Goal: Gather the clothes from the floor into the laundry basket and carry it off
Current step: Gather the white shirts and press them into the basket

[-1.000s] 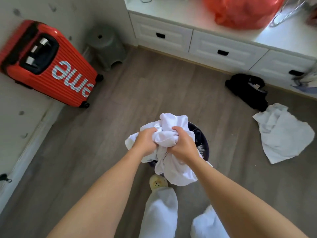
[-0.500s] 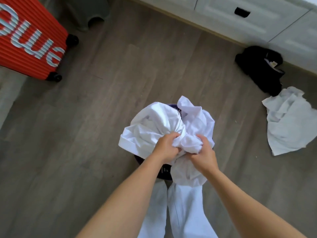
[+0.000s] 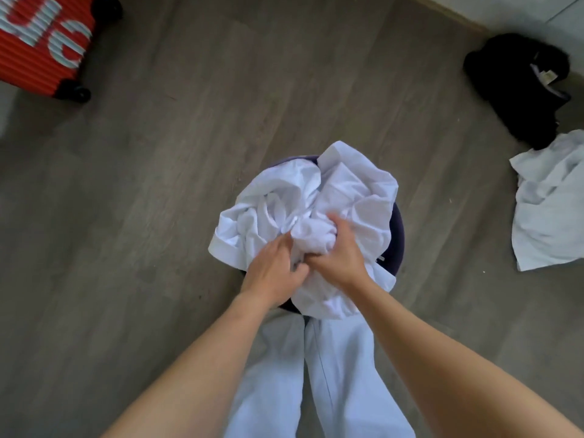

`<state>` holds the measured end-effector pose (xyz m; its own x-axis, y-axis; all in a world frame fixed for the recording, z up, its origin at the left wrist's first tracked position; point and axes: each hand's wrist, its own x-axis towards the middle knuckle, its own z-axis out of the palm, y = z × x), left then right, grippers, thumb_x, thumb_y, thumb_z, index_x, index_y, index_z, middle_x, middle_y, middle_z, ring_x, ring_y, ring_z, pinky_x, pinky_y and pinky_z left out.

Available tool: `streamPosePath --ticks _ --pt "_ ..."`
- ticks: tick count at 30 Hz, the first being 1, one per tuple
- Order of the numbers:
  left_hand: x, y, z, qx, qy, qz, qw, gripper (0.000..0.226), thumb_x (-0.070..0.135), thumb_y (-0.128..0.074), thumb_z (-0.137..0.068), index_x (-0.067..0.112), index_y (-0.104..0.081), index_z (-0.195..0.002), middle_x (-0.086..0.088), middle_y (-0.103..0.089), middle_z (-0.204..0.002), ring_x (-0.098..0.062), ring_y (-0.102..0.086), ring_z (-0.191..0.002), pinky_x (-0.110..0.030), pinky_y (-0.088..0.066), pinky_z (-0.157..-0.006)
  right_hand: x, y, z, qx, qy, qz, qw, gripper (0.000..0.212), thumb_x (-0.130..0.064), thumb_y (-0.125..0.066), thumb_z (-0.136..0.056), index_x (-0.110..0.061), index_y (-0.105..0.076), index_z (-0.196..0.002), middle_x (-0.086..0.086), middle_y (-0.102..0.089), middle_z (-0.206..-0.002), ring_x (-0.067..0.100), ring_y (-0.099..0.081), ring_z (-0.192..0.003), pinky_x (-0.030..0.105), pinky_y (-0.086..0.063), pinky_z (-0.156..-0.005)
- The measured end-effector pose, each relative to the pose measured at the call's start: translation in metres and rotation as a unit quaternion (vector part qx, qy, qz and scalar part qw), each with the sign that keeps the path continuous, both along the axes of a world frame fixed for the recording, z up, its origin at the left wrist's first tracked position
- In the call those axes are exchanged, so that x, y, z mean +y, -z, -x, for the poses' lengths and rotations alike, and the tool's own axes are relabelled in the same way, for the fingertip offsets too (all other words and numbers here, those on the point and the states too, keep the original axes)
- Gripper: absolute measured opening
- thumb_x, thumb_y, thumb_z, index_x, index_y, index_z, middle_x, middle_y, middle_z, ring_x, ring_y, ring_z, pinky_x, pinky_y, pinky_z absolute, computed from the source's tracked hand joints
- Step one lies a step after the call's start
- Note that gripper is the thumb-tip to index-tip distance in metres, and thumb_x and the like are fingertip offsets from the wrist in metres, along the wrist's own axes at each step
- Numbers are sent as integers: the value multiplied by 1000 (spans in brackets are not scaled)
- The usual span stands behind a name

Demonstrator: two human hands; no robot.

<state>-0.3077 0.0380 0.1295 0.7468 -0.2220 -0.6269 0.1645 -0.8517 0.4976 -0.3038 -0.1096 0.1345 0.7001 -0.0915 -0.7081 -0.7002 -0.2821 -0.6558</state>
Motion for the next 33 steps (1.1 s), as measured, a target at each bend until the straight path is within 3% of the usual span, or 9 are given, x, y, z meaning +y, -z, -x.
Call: streamPosePath --ticks 3,5,10,15,18,21,23,29,33 --pt "8 6 -10 -126 105 -112 980 59 46 -18 -87 23 -50 -131 0 -41 -144 -19 -25 -138 -38 -14 -109 11 -2 -14 50 -69 -1 996 99 -38 -57 -64 -15 -17 -152 6 -31 -150 18 -24 -141 35 -25 -114" --pt "14 8 -14 -162 85 -158 970 45 42 -33 -91 30 -49 -132 -2 -22 -156 -26 -11 -145 -45 -10 -109 12 -3 -16 75 -150 4 986 98 -44 -42 -69 -19 -5 -155 2 -10 -162 20 -4 -149 39 -10 -120" --pt "25 12 -19 -12 -23 -129 991 93 60 -58 -81 48 6 -147 -8 22 -157 -42 21 -142 -73 -4 -105 -12 -10 0 -51 -249 234 939 66 -59 -21 -82 -45 -33 -145 -7 -17 -161 14 -5 -149 48 -12 -112" --pt "6 17 -14 94 73 -88 989 88 49 -51 -87 48 15 -146 -11 3 -159 -35 13 -146 -62 1 -114 -30 -6 3 -129 -110 313 935 60 -46 -27 -88 -33 -39 -146 -2 -25 -160 16 -13 -149 51 -14 -115" --pt "-7 14 -2 167 -68 60 982 62 39 -34 -94 52 -4 -146 -2 -1 -161 -25 7 -148 -48 -3 -119 -43 8 6 -65 -303 293 904 80 -51 -49 -86 -40 -8 -153 -2 3 -164 24 6 -150 58 -12 -115" --pt "-1 13 3 142 -124 133 973 63 55 -31 -86 52 -12 -146 6 -14 -159 -14 -5 -148 -40 -15 -119 -53 21 10 34 -428 253 867 112 -73 -60 -67 -52 18 -145 -6 28 -158 29 22 -147 69 -10 -111" --pt "2 13 4 141 -62 99 983 77 70 -40 -78 57 -2 -143 7 -9 -159 -15 -2 -148 -44 -16 -118 -52 27 10 70 -413 280 864 119 -74 -64 -62 -52 21 -143 -6 31 -157 34 19 -147 71 -14 -109" --pt "-5 36 -7 55 129 -111 984 115 54 -63 -77 40 31 -141 -9 12 -159 -33 9 -146 -61 -12 -114 -26 48 -8 -20 -392 380 837 119 -55 -71 -68 -45 17 -147 7 25 -159 40 13 -146 72 -13 -108" --pt "-3 70 -28 17 153 -187 970 128 57 -73 -71 39 32 -141 -8 10 -159 -32 -5 -146 -64 -20 -110 -20 82 -24 35 -353 328 876 125 -61 -74 -65 -49 21 -144 3 25 -159 38 10 -147 71 -17 -107"
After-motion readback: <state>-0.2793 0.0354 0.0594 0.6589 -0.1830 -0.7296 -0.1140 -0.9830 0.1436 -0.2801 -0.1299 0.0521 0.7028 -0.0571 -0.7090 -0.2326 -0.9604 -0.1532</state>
